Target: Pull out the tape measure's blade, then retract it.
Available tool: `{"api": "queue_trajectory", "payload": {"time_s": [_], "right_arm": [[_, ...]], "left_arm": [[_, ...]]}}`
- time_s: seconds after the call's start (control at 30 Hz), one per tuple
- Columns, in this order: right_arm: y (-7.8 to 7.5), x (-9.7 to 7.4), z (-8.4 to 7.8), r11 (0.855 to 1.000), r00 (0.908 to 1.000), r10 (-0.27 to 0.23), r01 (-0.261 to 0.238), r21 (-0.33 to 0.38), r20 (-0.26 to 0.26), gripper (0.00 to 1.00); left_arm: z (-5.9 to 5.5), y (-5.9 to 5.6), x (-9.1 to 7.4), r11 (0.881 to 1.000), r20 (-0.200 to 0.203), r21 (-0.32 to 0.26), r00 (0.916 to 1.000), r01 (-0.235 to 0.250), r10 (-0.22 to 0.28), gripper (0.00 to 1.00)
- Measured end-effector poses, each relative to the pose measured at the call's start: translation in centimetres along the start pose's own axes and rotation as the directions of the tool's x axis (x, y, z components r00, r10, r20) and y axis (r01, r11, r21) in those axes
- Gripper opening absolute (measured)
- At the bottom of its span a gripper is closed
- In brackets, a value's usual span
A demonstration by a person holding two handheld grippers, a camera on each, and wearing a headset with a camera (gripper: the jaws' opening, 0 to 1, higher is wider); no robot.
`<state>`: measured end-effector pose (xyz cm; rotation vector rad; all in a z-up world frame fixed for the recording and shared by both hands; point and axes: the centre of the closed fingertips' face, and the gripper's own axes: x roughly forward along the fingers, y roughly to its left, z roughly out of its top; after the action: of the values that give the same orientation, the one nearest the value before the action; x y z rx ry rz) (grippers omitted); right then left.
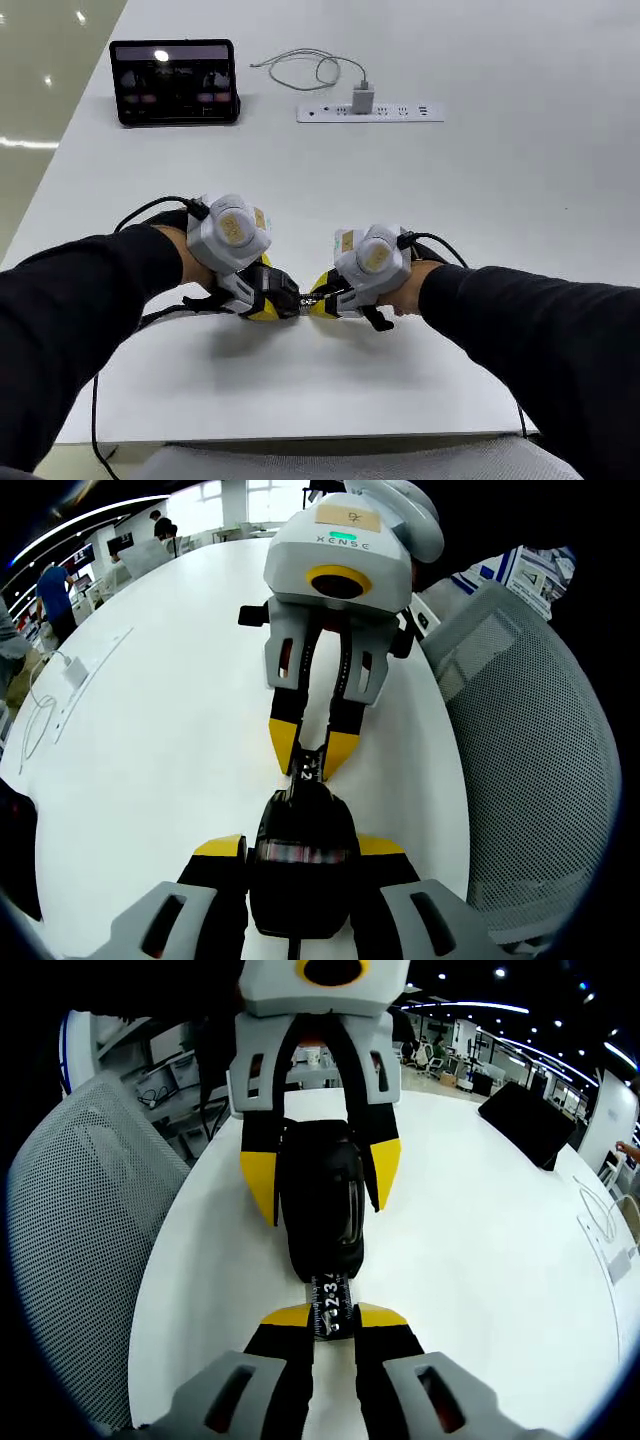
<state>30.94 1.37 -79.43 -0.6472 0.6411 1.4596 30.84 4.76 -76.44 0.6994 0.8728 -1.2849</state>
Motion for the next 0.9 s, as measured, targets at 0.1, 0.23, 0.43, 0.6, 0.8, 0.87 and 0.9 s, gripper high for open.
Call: {"api": "queue_trajectory", "payload": {"time_s": [0.1,0.23,0.43,0.6,0.8,0.87,0.9], "right_arm": [[0.0,-0.4,-0.4,1.0,1.0,0.0,0.0,0.008,-0.002,0.1],[-0.1,-0.9,-0.9,1.0,1.0,-0.003,0.003,0.019,-0.005,0.1],[-0.1,-1.3,-1.4,1.0,0.9999,-0.005,0.005,0.022,-0.012,0.1],[-0.2,-1.7,-1.7,0.999,0.9999,-0.008,0.008,0.033,-0.01,0.1],[-0.2,-1.9,-2.0,1.0,0.9998,-0.011,0.011,0.026,-0.018,0.1],[-0.3,-2.0,-2.1,1.0,0.9998,-0.011,0.011,0.024,-0.018,0.1],[-0.3,-2.0,-2.1,1.0,0.9998,-0.011,0.012,0.026,-0.018,0.1]], "left_arm": [[0.0,0.0,0.0,1.0,-0.003,0.002,1.0,0.0,0.0,0.36],[0.0,0.1,0.0,1.0,-0.003,0.001,1.0,-0.002,0.002,0.36],[0.0,0.1,0.0,1.0,-0.002,0.001,1.0,-0.004,0.004,0.36],[0.0,0.1,0.1,1.0,0.001,-0.001,1.0,-0.006,0.006,0.36],[0.1,0.1,0.1,1.0,0.004,-0.001,1.0,-0.006,0.006,0.36],[0.1,0.1,0.1,1.0,0.006,-0.001,1.0,-0.007,0.007,0.36],[0.1,0.1,0.0,1.0,0.007,-0.002,0.9999,-0.008,0.008,0.36]]}}
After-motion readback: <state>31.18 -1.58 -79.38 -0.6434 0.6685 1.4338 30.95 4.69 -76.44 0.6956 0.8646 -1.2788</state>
